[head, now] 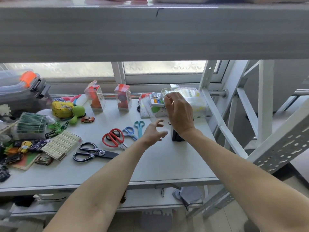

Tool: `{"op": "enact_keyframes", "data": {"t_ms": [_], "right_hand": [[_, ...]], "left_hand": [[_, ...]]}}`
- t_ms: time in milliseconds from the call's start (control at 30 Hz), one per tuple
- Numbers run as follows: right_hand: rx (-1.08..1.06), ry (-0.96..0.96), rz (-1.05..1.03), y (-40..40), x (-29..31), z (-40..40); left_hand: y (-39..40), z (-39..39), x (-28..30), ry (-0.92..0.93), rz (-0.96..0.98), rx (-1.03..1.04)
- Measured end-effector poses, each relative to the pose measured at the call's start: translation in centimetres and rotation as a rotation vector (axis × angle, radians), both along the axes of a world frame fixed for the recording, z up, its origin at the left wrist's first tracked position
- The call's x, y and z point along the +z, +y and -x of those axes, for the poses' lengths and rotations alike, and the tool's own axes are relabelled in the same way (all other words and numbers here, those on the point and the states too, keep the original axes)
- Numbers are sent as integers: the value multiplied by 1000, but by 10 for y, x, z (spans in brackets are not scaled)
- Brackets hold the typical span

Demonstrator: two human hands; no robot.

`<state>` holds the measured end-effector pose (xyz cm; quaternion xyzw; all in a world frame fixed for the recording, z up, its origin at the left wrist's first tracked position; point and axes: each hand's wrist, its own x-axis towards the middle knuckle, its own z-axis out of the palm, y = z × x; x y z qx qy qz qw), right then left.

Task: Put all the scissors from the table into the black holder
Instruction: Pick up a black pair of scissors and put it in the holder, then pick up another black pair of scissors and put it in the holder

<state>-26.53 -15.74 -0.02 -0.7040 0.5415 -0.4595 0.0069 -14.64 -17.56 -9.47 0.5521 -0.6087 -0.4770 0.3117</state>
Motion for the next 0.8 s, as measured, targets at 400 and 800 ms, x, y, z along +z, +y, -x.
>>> {"op": "enact_keyframes", "data": {"t_ms": [400,800], "right_hand": [[465,453,-501,37,-87,-141],[379,739,-600,47,-113,-193]], "left_hand": [[70,-189,-19,-442,131,972],[92,-232,-33,-48,-192,1016]]}}
